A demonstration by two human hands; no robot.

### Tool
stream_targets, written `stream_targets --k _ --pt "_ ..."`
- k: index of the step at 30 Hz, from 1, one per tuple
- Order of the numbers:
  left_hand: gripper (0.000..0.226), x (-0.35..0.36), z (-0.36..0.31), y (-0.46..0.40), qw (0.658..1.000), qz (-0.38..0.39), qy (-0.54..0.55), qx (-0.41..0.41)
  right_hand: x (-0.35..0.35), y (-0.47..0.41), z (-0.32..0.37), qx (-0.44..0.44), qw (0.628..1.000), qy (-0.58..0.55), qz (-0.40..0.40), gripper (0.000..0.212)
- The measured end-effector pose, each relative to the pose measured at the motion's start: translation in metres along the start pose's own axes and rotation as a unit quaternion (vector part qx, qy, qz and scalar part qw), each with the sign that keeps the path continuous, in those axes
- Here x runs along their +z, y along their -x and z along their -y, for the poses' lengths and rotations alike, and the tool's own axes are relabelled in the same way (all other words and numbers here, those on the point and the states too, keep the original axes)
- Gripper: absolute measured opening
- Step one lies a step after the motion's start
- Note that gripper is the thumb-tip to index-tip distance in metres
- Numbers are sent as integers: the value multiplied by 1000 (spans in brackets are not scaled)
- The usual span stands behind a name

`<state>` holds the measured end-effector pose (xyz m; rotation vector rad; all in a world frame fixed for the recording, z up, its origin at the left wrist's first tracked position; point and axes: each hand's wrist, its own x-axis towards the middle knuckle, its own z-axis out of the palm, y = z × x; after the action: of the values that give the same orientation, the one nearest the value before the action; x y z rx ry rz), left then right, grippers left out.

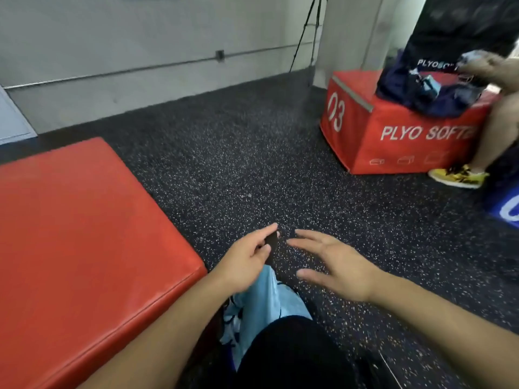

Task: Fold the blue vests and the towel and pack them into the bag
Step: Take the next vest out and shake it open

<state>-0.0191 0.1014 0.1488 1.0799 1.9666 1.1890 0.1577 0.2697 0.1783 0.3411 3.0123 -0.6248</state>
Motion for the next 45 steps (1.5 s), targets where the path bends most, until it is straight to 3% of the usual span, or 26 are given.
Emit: stream_targets --k 12,17,24,31,34,40,45 --pt "56 -128 -132 72 980 -119 -39 153 -85 -13 117 -95 990 93 -47 56" --pt "55 -219 -210 119 953 -192 -82 219 -131 -46 177 -136 980 108 -96 54" --pt "54 -343 -276 232 901 -333 -181 212 -190 -95 308 -235 947 148 -164 52" --pt "48 -437 -253 339 851 -455 -229 129 -248 -122 439 -303 924 75 -221 33" --pt "48 -462 -237 373 838 -484 -228 104 -262 -132 488 -325 918 36 -223 35" --pt "48 -503 -205 407 834 -493 -240 65 -272 -143 565 -333 926 -49 -172 57" --pt "47 -520 -180 415 837 -485 -249 44 -255 -158 604 -346 925 -82 -132 47"
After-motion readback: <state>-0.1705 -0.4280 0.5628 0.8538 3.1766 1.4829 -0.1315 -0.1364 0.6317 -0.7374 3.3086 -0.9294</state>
